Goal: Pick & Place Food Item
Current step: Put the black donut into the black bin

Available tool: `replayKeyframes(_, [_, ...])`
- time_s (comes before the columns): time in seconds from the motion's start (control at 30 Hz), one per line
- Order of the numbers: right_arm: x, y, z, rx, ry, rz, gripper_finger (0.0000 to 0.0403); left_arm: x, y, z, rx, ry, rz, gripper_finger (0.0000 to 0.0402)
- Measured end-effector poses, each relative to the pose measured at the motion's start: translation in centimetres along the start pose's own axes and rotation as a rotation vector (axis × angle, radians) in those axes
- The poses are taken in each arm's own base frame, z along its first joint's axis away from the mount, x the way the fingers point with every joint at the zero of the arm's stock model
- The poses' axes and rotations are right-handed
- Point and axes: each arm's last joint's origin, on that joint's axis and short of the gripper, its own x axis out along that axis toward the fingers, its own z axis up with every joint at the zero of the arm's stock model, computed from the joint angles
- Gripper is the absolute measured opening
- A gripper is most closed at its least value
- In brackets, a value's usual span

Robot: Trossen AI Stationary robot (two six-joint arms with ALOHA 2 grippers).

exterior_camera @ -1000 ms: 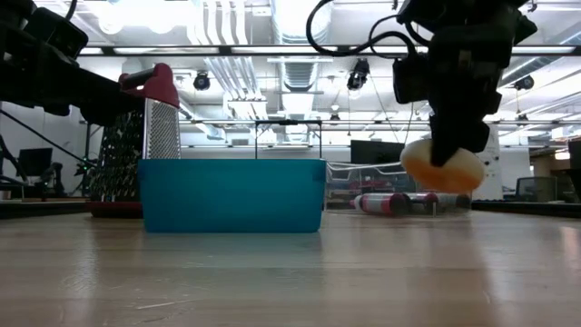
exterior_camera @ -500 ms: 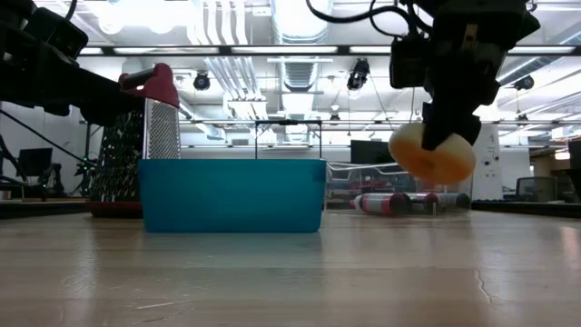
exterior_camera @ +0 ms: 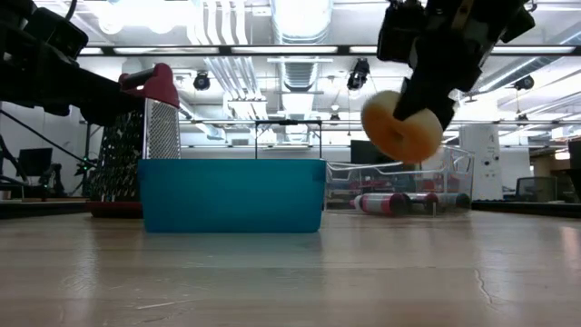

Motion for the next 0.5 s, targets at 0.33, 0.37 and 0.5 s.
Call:
replayKeyframes(0.33, [-0.1, 1.1, 1.3, -0.184, -0.153, 0.075, 0.007, 0.0, 0.0, 0.0, 0.0, 0.0, 0.001, 0.0275])
replayKeyframes(0.37, [-0.1, 1.2, 1.4, -0.202, -0.168, 0.08, 0.007, 0.0, 0.0, 0.0, 0.0, 0.0, 0.0, 0.0275])
replayKeyframes(0.5, [-0.2, 1.5, 1.9, -0.281, -0.23, 0.094, 0.007, 0.0, 0.0, 0.0, 0.0, 0.0, 0.001, 0.0275])
